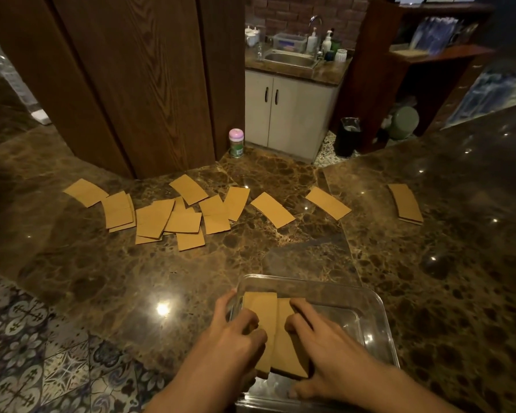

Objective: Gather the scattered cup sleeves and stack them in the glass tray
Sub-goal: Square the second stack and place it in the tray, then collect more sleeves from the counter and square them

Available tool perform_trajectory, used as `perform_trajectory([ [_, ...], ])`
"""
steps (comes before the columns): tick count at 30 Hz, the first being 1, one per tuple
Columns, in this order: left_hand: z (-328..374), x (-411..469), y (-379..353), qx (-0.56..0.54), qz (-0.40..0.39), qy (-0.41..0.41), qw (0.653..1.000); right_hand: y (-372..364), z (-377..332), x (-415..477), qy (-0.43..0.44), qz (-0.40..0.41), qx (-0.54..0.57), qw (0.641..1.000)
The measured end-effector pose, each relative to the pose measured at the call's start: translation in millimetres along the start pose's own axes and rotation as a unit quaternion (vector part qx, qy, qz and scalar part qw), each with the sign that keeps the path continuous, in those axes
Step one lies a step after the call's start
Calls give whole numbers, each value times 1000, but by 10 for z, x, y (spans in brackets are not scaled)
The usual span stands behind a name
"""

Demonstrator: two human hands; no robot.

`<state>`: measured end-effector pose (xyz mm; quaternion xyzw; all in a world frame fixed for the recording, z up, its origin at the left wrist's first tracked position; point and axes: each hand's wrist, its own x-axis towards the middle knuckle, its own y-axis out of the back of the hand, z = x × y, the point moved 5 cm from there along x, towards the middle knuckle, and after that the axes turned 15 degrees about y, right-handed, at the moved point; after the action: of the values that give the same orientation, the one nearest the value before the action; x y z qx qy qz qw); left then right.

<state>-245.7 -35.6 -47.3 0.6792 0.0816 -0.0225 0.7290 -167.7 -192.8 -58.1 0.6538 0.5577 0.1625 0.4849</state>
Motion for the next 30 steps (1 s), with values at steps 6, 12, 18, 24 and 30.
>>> perform_trajectory([
  [6,138,89,107,60,-55,47,996,67,7,-47,1,3,9,1000],
  [12,-84,237,459,-89,-178,57,978,402,-36,12,0,-9,-32,999],
  [18,-1152,1223,688,-223,73,265,935,1545,658,348,-97,252,45,962],
  [24,-1821,2052,32,-106,-76,379,916,1672,1977,1188,-285,156,86,942],
  [30,-1336,2381,-176,-111,-94,323,935,1417,1944,1726,-292,93,70,949],
])
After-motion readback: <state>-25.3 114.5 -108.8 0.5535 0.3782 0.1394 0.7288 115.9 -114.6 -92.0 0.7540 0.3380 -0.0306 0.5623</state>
